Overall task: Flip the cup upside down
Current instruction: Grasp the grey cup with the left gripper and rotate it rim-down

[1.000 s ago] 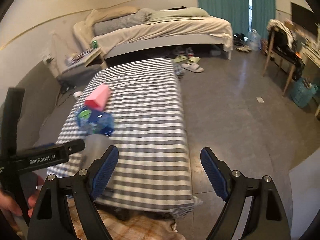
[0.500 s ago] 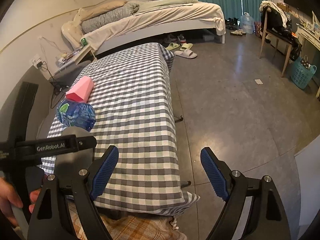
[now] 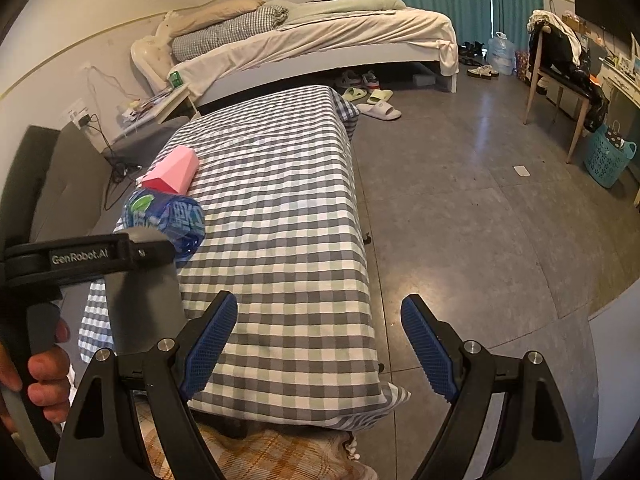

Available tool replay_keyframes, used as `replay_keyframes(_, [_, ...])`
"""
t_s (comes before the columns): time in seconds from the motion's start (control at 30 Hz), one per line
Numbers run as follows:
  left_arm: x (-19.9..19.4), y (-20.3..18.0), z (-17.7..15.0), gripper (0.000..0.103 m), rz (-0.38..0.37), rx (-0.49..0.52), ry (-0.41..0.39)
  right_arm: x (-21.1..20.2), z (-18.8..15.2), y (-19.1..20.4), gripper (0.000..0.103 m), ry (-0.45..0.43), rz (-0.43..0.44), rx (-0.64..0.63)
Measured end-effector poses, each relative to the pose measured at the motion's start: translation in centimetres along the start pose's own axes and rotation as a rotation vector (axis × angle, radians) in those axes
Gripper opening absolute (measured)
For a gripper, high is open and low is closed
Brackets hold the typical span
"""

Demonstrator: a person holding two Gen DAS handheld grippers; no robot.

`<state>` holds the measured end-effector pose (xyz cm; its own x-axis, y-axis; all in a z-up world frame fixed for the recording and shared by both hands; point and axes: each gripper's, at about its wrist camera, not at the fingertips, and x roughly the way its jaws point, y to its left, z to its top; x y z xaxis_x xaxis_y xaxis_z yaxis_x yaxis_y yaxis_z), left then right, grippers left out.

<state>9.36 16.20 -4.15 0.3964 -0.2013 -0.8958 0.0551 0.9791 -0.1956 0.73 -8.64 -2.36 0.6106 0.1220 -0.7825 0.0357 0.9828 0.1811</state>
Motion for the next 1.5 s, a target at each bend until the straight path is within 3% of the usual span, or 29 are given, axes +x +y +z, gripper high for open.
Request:
replay_keyframes(0.2, [-1.2, -0.1, -1.0, 0.074, 0.018, 0.043, -0.085, -0.7, 0.0, 0.4, 0.084, -0.018, -0.009, 0.002])
replay_keyframes(0.47, [-3.9, -0.9, -5.3, 0.074, 0.028, 0.15, -0.173, -1.6, 0.5, 1.0, 0.084, -0.041, -0.014, -0.011])
replay_keyframes(0.63, [-3.7, -1.3, -8.2, 0.075, -0.013, 0.203, -0.161, -2.1, 0.5, 1.5, 0.084, -0.048, -0.011, -0.013])
replay_keyframes(0.8, [-2.7, -2.3, -9.7, 0.076, 0.051, 0.265, -0.189, -2.7, 0.2, 1.8, 0.084, -0.054, -0.014, -0.019])
replay_keyframes(0.97, [-0.2, -1.5, -10.2, 0.08, 0.056, 0.259, -0.126, -2.9, -0.1, 1.7, 0.084, -0.054, -0.023, -0.01])
replay_keyframes(1.0, [0.2, -1.3, -10.4, 0.073, 0.043, 0.257, -0.109, -2.9, -0.1, 1.6, 0.084, -0.052, -0.025, -0.006])
replay_keyframes(1.1, [0.4, -1.1, -10.6, 0.073, 0.011, 0.265, -0.106, -2.8, -0.1, 1.5, 0.084, -0.047, -0.026, -0.002])
replay_keyframes(1.3, [0.2, -0.8, -10.0, 0.073, 0.02, 0.265, -0.16, -2.4, -0.2, 1.7, 0.084, -0.041, -0.023, -0.006])
replay_keyframes(1.5, [1.6, -0.4, -7.2, 0.073, 0.044, 0.23, -0.179, -1.8, -0.2, 1.6, 0.084, -0.029, -0.024, -0.006])
